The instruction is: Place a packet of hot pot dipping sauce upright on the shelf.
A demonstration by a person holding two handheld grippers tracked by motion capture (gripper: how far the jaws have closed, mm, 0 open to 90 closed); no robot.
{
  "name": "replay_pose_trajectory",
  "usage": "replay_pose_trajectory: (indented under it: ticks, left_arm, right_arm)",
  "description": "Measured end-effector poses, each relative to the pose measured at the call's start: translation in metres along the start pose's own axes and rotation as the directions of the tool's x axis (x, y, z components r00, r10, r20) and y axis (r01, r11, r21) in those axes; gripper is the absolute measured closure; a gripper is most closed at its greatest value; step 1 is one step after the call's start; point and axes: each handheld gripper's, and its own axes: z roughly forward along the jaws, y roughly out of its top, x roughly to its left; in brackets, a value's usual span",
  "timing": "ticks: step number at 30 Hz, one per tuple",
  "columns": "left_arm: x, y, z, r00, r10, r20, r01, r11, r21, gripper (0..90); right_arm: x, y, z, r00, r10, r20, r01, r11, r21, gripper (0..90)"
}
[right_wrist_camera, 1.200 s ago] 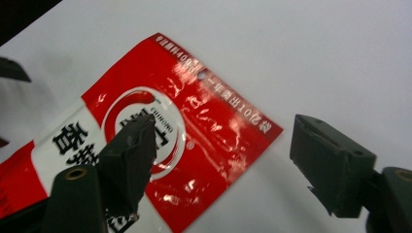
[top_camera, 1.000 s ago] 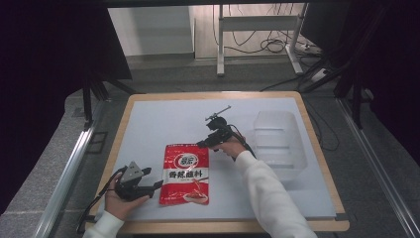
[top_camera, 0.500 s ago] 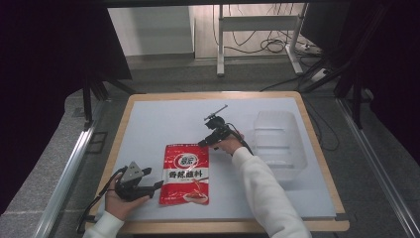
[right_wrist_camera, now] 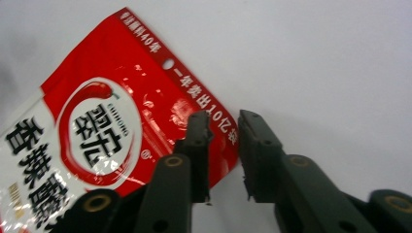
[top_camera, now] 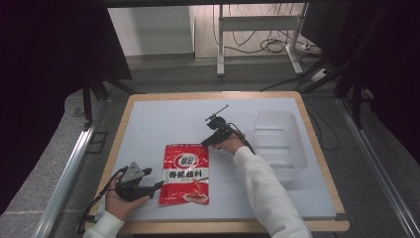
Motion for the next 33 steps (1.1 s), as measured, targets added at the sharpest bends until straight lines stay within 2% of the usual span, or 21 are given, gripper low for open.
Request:
replay_pose_trajectory:
  ticks: [1,3,8,10,17,24,29,33]
  left_arm:
    - [0.000,0.000,0.000,1.0000,0.000,0.000,0.000,1.0000,0.000,31.3]
    - [0.000,0.000,0.000,1.0000,0.000,0.000,0.000,1.0000,0.002,31.3]
    - [0.000,0.000,0.000,1.0000,0.001,0.000,-0.001,1.0000,0.001,31.2]
    - [0.000,0.000,0.000,1.0000,0.001,0.000,-0.001,1.0000,0.000,31.2]
    - [0.000,0.000,0.000,1.0000,0.002,-0.001,-0.002,1.0000,0.001,31.2]
    - [0.001,0.000,0.001,1.0000,0.000,-0.002,0.000,1.0000,0.002,31.2]
    - [0.004,0.002,0.002,1.0000,-0.002,-0.008,0.002,1.0000,0.004,31.0]
    - [0.009,0.004,0.006,0.9998,-0.013,-0.013,0.013,0.9999,0.006,30.9]
  right_arm:
    - [0.000,0.000,0.000,1.0000,0.000,0.000,0.000,1.000,0.000,75.2]
    - [0.002,-0.001,0.003,0.9994,-0.030,0.015,0.029,0.999,0.029,77.5]
    - [0.003,0.000,0.005,0.9984,-0.043,0.036,0.042,0.999,0.019,82.9]
    - [0.004,-0.001,0.005,0.9987,-0.045,0.025,0.045,0.999,0.009,87.9]
    - [0.007,-0.001,0.001,0.9980,-0.060,0.017,0.060,0.998,-0.008,88.7]
    - [0.015,-0.004,-0.012,0.9967,-0.081,0.007,0.081,0.995,-0.060,88.8]
    - [0.025,-0.005,-0.026,0.9928,-0.120,-0.004,0.119,0.988,-0.100,88.9]
    - [0.031,-0.009,-0.034,0.9906,-0.135,-0.024,0.131,0.984,-0.124,88.9]
